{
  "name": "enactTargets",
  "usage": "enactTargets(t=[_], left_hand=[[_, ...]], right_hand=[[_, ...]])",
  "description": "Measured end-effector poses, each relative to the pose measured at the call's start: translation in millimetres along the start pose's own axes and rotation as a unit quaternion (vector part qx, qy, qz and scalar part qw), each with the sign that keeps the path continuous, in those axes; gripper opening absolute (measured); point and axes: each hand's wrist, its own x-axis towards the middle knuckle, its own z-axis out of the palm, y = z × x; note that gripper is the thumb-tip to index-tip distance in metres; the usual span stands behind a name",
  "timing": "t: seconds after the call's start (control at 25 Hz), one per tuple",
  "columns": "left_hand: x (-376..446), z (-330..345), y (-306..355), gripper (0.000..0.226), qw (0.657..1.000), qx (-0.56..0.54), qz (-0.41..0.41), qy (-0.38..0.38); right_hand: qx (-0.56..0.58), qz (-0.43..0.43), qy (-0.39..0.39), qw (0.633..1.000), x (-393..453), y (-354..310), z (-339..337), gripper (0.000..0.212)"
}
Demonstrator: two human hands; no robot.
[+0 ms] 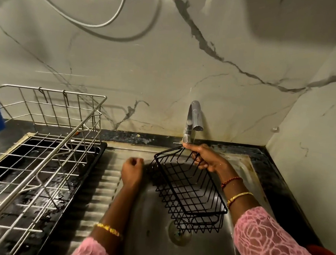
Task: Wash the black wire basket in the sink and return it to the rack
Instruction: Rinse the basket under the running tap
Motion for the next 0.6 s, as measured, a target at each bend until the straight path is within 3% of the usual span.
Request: enactTargets(t=[0.12, 0.24, 0.48, 0.6], left_hand=[[29.2, 31.0, 62.1, 0.020, 0.986, 0.095, 0.057, -0.121], [47.5, 69.7, 89.7, 0.018, 0.955, 0.176, -0.016, -0.237], [73.4, 98.7, 101.0, 0.008, 0.965, 0.020, -0.152, -0.211], [72.0, 107.4, 111.4, 0.020, 0.950, 0.015, -0.165, -0.266]], right_hand=[[-0.018, 0.007, -0.008, 1.000, -6.8, -1.1, -6.9, 0.052], [-0.025, 0.008, -0.009, 1.000, -9.6, 1.1, -9.8, 0.051], [-0.021, 0.020, -0.019, 0.999, -5.4, 7.9, -10.7, 0.052], [-0.014, 0.016, -0.027, 0.999, -1.5, 9.2, -10.4, 0.050]])
